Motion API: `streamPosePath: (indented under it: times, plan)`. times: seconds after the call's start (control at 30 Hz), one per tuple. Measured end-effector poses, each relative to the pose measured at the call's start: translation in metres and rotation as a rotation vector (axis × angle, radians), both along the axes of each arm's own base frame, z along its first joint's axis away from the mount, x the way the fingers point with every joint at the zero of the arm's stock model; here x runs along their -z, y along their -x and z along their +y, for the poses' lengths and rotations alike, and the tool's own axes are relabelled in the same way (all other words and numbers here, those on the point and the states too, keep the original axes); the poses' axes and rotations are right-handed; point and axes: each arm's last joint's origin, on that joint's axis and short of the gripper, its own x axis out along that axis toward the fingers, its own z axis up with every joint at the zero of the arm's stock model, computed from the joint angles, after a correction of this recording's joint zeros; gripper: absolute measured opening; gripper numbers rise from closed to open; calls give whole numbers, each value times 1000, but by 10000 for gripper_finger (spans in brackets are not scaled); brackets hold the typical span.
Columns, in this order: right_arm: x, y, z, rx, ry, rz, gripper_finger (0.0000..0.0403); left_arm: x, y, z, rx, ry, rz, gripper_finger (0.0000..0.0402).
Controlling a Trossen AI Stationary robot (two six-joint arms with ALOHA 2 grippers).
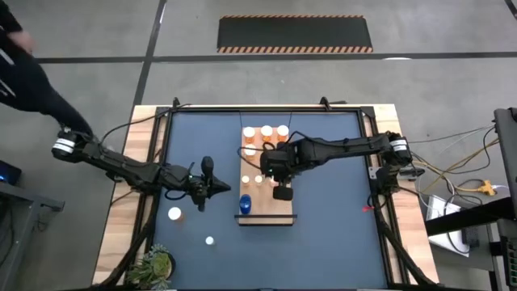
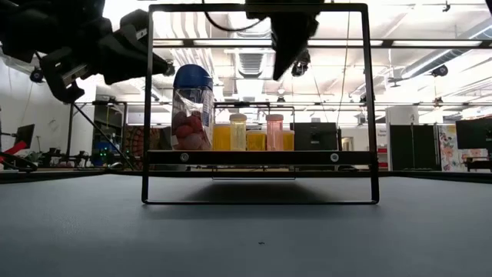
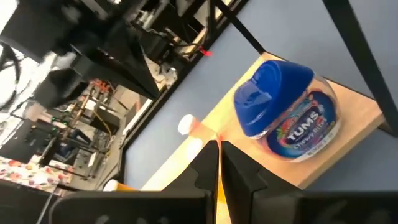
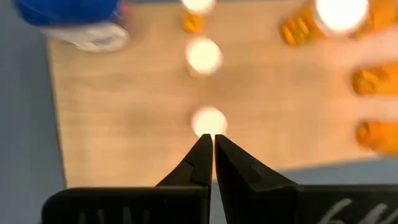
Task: Pick and place medicine bottles onto shelf by color
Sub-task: Adjust the small pink pill bottle on the shelf
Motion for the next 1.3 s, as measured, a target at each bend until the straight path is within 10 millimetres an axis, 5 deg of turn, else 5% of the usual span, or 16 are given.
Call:
streamPosePath:
  times: [0.33, 0.63, 1.3]
  plan:
    - [38, 17, -18, 76, -5, 156, 9, 4, 12, 3, -1, 4, -17, 0]
    - [67, 14, -17, 70, -10, 99, 9, 3, 14, 3, -1, 7, -33, 0]
    - [72, 7, -17, 65, -24, 25, 9, 2, 14, 3, 0, 7, -37, 0]
